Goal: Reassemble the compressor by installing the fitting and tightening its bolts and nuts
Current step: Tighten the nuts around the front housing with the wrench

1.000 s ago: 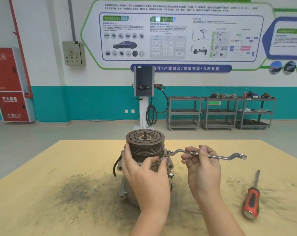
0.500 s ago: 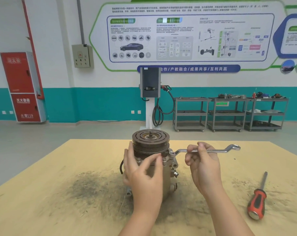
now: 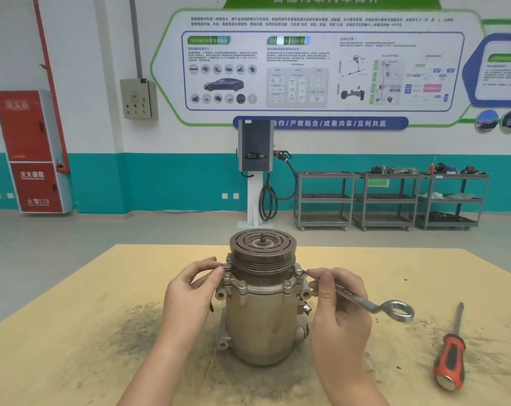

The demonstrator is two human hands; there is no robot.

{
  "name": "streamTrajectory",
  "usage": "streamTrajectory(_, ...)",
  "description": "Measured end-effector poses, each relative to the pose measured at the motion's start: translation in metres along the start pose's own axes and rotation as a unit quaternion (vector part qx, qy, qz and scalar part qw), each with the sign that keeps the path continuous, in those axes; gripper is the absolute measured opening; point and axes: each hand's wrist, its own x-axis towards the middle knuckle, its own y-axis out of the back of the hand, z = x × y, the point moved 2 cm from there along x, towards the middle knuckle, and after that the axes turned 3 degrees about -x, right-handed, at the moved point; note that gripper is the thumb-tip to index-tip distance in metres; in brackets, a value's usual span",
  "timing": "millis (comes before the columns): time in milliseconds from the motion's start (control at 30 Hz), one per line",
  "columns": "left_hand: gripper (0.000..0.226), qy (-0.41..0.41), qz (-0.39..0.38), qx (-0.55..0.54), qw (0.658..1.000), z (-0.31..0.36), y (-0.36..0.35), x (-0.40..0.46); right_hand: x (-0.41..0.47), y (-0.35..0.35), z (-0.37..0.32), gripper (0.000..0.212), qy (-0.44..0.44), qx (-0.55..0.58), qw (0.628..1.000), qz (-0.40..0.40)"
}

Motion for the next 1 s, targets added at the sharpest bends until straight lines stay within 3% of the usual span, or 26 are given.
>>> streamTrajectory(67,0.004,-0.007,-0.022,-0.012,1.0,-0.001,-0.001,-0.004,-0.002,-0.001,-0.001,0.023,-0.004,-0.006,1.0,-0.003)
streamTrajectory(233,0.012,-0.004,-0.029,-0.004,1.0,0.001,-0.006,-0.001,0.015,0.005,-0.018,0.009,0.046,0.028,0.999,-0.004)
streamTrajectory(433,0.005,0.014,0.01,-0.009,1.0,0.011,-0.008,-0.014,0.034,0.016,0.011,0.008,-0.18,0.143,0.972,0.052)
streamTrajectory(467,0.024,0.009,0.013,0.012,1.0,0.014,-0.014,-0.026,0.035,0.017,0.015,0.009,-0.209,0.162,0.963,0.057)
streamTrajectory(567,0.122,0.012,-0.021,0.189,0.982,0.015,-0.049,-0.054,0.038,0.018,0.021,0.01,-0.242,0.194,0.948,0.074)
streamTrajectory(633,0.138,0.001,0.016,0.266,0.964,0.018,-0.074,-0.062,0.039,0.019,0.023,0.011,-0.247,0.203,0.944,0.078)
streamTrajectory(733,0.129,-0.019,0.087,0.261,0.961,0.021,-0.083,-0.059,0.039,0.017,0.023,0.01,-0.254,0.22,0.94,0.063)
streamTrajectory(833,0.126,-0.055,0.106,0.281,0.952,0.012,-0.075,-0.056,0.036,0.016,0.022,0.01,-0.254,0.223,0.941,0.035)
streamTrajectory(933,0.127,-0.047,0.052,0.26,0.963,0.005,-0.052,-0.04,0.036,0.014,0.02,0.017,-0.248,0.232,0.94,0.025)
streamTrajectory(1000,0.119,-0.018,-0.047,0.188,0.981,0.003,-0.027,-0.022,0.036,0.013,0.019,0.016,-0.253,0.244,0.936,0.018)
